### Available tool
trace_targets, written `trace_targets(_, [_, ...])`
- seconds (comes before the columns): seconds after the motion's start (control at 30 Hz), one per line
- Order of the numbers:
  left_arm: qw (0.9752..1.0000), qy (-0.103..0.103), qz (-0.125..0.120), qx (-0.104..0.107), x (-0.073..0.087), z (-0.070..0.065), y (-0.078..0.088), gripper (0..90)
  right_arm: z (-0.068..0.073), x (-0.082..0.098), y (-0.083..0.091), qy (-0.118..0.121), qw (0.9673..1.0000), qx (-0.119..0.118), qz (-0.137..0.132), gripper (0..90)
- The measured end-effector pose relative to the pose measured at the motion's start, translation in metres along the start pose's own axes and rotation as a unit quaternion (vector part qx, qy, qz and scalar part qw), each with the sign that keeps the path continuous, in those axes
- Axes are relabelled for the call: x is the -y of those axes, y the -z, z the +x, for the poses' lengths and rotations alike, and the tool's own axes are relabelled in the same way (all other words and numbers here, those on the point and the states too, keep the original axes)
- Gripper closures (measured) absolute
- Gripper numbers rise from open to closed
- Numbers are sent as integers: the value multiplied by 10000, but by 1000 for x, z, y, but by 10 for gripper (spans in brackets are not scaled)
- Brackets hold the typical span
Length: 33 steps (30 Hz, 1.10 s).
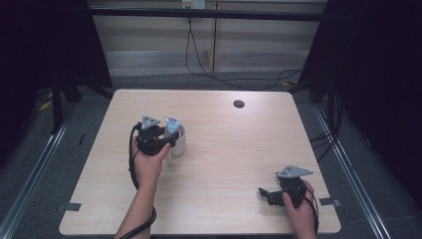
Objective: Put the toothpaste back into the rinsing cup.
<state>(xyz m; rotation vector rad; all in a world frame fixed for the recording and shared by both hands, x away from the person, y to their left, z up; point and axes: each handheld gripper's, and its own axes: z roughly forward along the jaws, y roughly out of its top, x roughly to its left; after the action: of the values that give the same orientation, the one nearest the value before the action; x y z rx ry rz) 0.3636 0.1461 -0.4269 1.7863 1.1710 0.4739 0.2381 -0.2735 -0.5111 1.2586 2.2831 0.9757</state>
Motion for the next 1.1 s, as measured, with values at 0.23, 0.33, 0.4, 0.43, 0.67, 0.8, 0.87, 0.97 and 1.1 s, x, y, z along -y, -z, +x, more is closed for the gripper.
trace_targets(0.23, [10000, -12, 50, 34, 0, 2, 2, 331, 0, 0, 0, -9, 10000, -12, -1, 92])
trace_targets(0.33, [10000, 23, 37, 86, -1, 3, 2, 287, 0, 0, 0, -8, 10000, -10, 1, 92])
trace_targets(0.4, [9999, 23, 55, 81, -1, 4, 2, 251, 0, 0, 0, -7, 10000, -3, 4, 91])
trace_targets(0.43, [10000, -7, 51, 82, -1, 4, 3, 236, 0, 0, 0, -8, 10000, -11, -1, 92])
trace_targets(0.67, [10000, -32, 70, 40, 1, 5, 5, 176, 0, 0, 0, -6, 10000, -2, 3, 92])
trace_targets(0.8, [9999, 43, 94, 82, 1, 7, 7, 150, 0, 0, 0, -8, 10000, -9, 1, 91])
trace_targets(0.87, [9999, 102, 72, 102, 1, 7, 8, 140, 0, 0, 0, -6, 10000, -2, 3, 91])
trace_targets(0.97, [9998, 74, 93, 188, 1, 9, 10, 109, 0, 0, 0, -7, 10000, -3, 5, 92])
trace_targets(1.1, [9993, 89, 78, 343, 3, 10, 14, 105, 0, 0, 0, -8, 10000, -11, 0, 92])
